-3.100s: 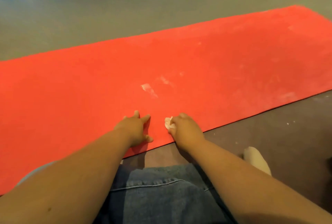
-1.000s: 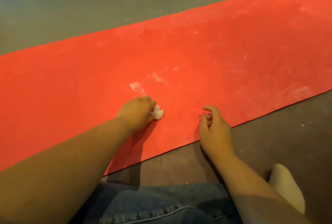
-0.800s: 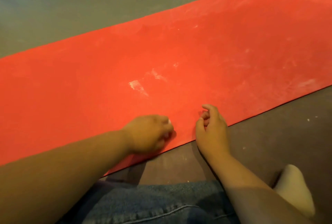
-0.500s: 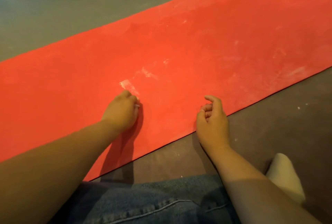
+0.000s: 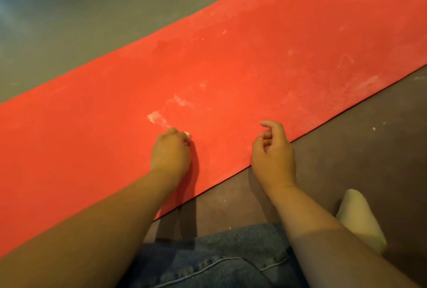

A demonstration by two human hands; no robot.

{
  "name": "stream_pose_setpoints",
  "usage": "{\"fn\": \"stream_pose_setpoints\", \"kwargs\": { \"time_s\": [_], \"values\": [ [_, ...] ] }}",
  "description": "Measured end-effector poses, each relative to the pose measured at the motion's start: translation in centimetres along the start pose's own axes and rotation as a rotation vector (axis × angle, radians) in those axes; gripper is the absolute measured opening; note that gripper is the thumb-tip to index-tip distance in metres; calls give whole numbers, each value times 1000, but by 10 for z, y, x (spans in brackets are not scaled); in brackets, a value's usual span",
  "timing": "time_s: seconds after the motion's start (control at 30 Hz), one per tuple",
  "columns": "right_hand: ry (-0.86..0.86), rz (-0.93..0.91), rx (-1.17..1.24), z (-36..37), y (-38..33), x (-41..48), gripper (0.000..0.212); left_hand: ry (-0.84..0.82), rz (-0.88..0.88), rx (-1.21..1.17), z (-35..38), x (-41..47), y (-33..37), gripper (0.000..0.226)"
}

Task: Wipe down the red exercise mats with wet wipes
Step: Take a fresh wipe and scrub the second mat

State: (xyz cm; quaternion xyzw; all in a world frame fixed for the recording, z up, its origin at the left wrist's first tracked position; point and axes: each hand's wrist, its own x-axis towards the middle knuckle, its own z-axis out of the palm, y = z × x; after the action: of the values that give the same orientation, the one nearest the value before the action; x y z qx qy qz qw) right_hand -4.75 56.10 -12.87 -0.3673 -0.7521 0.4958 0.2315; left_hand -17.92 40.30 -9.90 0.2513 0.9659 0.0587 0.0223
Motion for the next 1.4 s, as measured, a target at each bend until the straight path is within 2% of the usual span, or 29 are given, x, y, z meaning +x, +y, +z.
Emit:
{"fn": "stream_pose_setpoints", "kwargs": {
  "time_s": [0.03, 0.1, 0.17, 0.2, 0.23, 0.27, 0.37, 0.4, 0.43, 0.47, 0.5, 0.57, 0.63, 0.67, 0.7, 0.73, 0.77, 0.87, 0.9, 0.93, 1.07, 1.13, 1.2, 1.3, 1.37, 1.4],
  "values": [
    [9, 3, 3, -1, -2, 1, 32, -4, 100, -4, 3, -15, 12, 25],
    [25, -24, -18, -3, -6, 5, 33, -77, 434, -64, 0, -45, 22, 23],
    [50, -86, -85, -5, -9, 9, 33, -185, 750, -84, -11, -47, 8, 22],
    [60, -111, -131, -6, -10, 10, 31, -193, 844, -44, -14, -37, -2, 24],
    [69, -124, -173, -7, -11, 11, 29, -197, 837, -6, -15, -25, -9, 24],
    [78, -123, -202, -7, -11, 12, 28, -168, 730, 1, -14, -10, -14, 24],
    [91, -86, -191, -10, -7, 12, 25, 8, 149, -144, -2, 27, -13, 24],
    [91, -75, -171, -11, -5, 13, 25, 38, 15, -204, 4, 32, -8, 25],
    [88, -61, -152, -11, -3, 14, 26, 49, -40, -236, 7, 30, -1, 26],
    [82, -44, -137, -10, -2, 15, 26, 52, -15, -237, 9, 23, 7, 26],
    [75, -27, -129, -9, -1, 16, 26, 46, 89, -230, 10, 11, 15, 26],
    [70, -8, -129, -6, 0, 18, 28, -9, 487, -230, 6, -24, 26, 28],
    [66, -5, -155, -4, -1, 18, 28, -157, 849, -204, -2, -46, 25, 30],
    [57, -8, -169, -5, -1, 18, 27, -190, 937, -155, -3, -42, 21, 32],
    [37, -18, -184, -7, -1, 18, 27, -179, 953, -114, -2, -32, 16, 32],
    [10, -30, -211, -11, -1, 21, 26, -140, 891, -95, -2, -17, 13, 31],
    [-20, -40, -262, -17, 0, 25, 27, -83, 729, -114, -2, -1, 12, 28],
    [-98, -46, -394, -37, 5, 42, 34, 52, 124, -226, 3, 36, 14, 22],
    [-113, -24, -374, -43, 5, 48, 35, 40, 63, -237, 8, 34, 23, 22],
    [-122, 2, -335, -47, 4, 51, 35, 5, 96, -226, 10, 24, 34, 22],
    [-147, 18, -317, -56, 4, 61, 35, -130, 668, -217, 9, -28, 57, 19],
    [-158, -19, -364, -57, 5, 66, 35, -147, 733, -155, 3, -6, 45, 27],
    [-135, -47, -397, -59, 9, 69, 34, -37, 600, -85, 3, 31, 37, 30],
    [-59, -37, -347, -59, 17, 73, 34, 77, 175, -146, 10, 76, 36, 26],
    [8, -7, -286, -58, 20, 77, 36, 56, 89, -150, 16, 67, 52, 30],
    [42, -3, -273, -56, 21, 78, 37, 37, 153, -147, 19, 50, 62, 32]
  ]
}}
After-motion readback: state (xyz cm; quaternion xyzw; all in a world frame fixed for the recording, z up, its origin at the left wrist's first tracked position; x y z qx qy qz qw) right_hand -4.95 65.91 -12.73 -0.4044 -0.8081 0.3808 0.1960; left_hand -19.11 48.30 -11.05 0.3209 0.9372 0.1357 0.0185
